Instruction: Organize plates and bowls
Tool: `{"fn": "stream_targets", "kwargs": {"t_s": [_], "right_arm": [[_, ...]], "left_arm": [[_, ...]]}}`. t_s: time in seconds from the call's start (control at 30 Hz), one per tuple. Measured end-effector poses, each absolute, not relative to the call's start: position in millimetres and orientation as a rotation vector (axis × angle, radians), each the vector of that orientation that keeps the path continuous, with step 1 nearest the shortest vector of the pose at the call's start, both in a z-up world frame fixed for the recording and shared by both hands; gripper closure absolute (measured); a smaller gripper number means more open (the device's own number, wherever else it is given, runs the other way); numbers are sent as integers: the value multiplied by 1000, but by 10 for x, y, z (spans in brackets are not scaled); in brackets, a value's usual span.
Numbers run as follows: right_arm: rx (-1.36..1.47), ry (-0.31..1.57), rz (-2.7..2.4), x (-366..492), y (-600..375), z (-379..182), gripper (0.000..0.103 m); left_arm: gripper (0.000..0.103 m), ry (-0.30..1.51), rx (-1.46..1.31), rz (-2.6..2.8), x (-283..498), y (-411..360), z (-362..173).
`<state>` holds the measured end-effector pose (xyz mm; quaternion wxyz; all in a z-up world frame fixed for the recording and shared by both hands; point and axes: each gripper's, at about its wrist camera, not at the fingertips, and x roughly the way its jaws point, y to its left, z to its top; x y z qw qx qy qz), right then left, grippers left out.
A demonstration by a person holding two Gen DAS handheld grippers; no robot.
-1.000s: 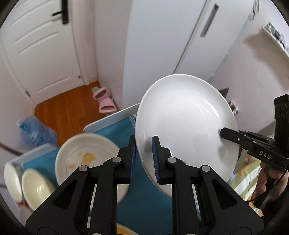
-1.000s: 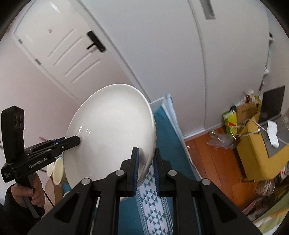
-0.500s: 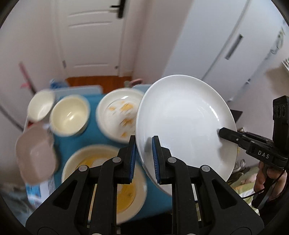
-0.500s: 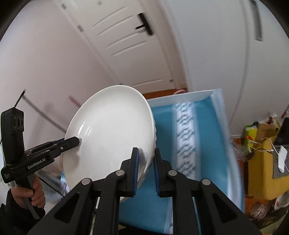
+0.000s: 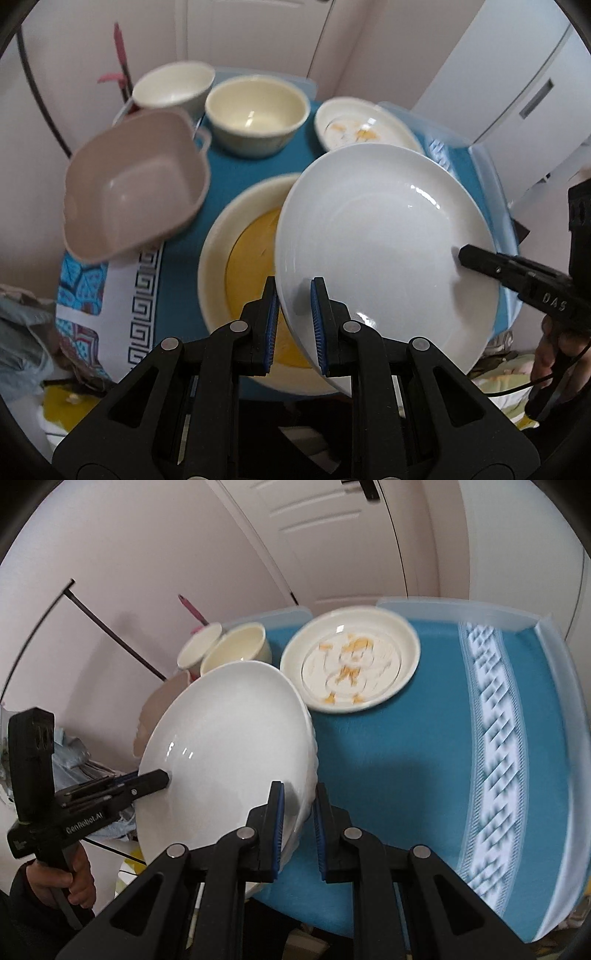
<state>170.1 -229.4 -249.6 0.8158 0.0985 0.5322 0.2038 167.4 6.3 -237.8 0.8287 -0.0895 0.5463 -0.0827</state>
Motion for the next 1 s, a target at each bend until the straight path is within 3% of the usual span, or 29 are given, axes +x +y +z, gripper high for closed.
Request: {"fn": "stream_targets", "kwargs": {"t_s": [0.53,1.0], "right_arm": [[72,1149,424,1824,-2001,-2711,89],[-37,1138,425,1885,-1889,-2765,89]], "left_arm": [[88,1208,-144,-111,1761,17,-2931],[88,1195,26,-44,1842,-151,-2949]]}}
